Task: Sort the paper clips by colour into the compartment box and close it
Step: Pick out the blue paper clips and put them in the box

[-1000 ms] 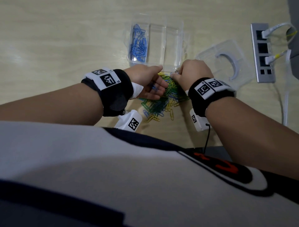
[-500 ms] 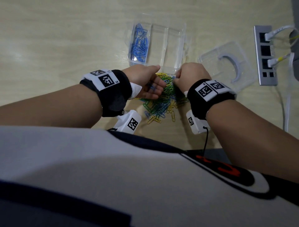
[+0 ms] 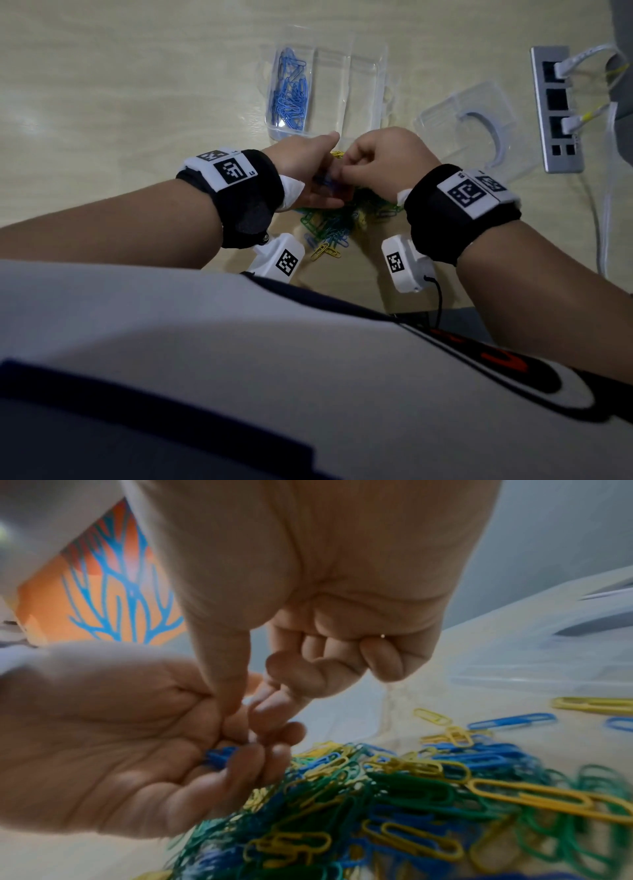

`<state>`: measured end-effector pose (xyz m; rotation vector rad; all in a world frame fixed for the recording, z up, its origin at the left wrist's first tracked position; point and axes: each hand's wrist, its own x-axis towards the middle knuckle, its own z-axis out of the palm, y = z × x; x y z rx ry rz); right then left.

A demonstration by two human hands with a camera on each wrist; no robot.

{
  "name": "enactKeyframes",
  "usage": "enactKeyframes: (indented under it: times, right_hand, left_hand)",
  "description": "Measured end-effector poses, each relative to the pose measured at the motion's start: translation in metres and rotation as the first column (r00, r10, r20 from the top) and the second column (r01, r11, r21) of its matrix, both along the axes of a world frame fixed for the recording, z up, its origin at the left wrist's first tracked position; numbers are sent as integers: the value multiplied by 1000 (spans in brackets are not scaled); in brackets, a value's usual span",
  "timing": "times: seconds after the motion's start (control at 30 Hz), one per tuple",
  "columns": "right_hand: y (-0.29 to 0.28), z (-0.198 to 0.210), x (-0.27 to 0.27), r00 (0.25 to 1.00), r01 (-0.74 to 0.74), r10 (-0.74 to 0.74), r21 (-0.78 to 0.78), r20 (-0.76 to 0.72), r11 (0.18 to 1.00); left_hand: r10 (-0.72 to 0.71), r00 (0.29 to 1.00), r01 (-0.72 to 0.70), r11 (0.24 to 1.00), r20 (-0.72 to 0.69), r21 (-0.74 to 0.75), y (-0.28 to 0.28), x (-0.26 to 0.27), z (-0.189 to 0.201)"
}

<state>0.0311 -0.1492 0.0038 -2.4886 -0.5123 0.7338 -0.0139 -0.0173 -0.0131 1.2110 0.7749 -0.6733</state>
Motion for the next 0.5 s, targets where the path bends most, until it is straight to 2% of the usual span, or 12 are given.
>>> enactKeyframes:
  times: [0.07,0.17,0.27,0.5]
  right_hand:
    - [-2,-4,6,995,37,-36,-4,92,999]
    - [-12,-14,17,975,54,-4,-219,222,974]
    - [-15,-22,18,977,-10,90,-377,195,926]
    - [-9,-31,16,963,-74,173,-413,207,908]
  left_hand:
    - [-23,1000,23,1000,-5,-9,0,0,0]
    - [-60,998,60,998,-9,-14,3,-1,2]
    - [-74,997,74,997,-14,-5,6,-1,3]
    - [-75,997,75,997,-2,1,9,-2,3]
